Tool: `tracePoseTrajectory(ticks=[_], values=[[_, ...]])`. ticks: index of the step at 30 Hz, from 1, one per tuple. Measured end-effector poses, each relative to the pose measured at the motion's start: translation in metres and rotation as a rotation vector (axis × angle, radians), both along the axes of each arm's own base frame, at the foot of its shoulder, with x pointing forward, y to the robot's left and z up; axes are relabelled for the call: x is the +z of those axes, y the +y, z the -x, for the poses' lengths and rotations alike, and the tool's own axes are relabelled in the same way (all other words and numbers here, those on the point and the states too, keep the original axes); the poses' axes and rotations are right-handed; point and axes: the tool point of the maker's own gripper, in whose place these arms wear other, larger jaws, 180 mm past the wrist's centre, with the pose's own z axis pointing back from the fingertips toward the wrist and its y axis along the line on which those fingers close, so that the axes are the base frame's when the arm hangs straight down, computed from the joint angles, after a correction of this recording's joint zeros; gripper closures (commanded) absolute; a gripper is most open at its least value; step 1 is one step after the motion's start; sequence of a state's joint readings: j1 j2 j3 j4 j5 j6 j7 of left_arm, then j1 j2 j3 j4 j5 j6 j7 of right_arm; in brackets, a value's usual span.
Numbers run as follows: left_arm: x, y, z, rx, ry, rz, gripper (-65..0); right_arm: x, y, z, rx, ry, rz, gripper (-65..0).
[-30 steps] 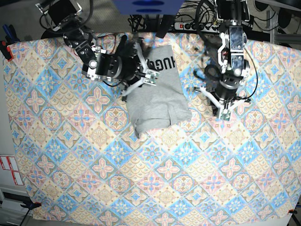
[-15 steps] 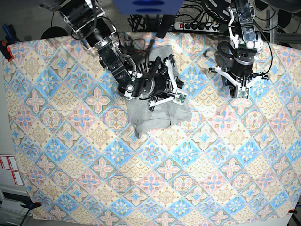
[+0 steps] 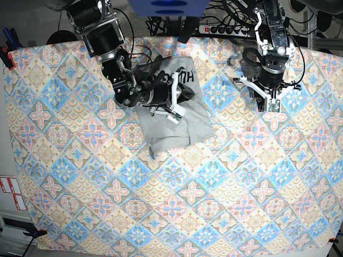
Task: Fold the T-shirt properly
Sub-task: 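Drag the folded bundle with the right gripper away from the arms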
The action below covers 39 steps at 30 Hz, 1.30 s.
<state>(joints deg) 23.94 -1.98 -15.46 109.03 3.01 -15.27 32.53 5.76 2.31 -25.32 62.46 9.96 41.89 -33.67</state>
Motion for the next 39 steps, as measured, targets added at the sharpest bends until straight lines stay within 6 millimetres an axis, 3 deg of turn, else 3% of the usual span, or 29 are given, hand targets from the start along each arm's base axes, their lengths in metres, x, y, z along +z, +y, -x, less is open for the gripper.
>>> tracePoseTrajectory(ticks=[5, 12, 19, 24, 33, 37, 39], values=[[0.0, -0.002, -0.001, -0.003, -0.001, 0.003, 0.0, -0.003, -0.047, -0.031, -0.058, -0.042, 0.03, -3.4], [0.0, -0.002, -0.001, -0.004, -0.002, 0.002, 0.0, -0.004, -0.095, -0.067, -0.193, -0.044, 0.018, -3.4], [0.0, -0.002, -0.001, -0.004, 0.0, 0.002, 0.0, 0.002, -0.176, -0.113, -0.297, -0.103, 0.146, -3.5], [0.0, -0.002, -0.001, -0.005, -0.001, 0.002, 0.0, 0.008, -0.211, -0.13, -0.336, -0.115, 0.207, -3.6], [0.0, -0.002, -0.001, -0.004, -0.002, 0.003, 0.0, 0.023, -0.234, -0.152, -0.352, -0.157, 0.278, -3.5], [0.0, -0.004, -0.001, -0.004, -0.003, 0.008, 0.0, 0.032, -0.218, -0.148, -0.314, -0.209, 0.252, -3.5], [0.0, -0.004, -0.001, -0.004, -0.002, 0.008, 0.0, 0.025, -0.209, -0.13, -0.283, -0.191, 0.261, -3.5]])
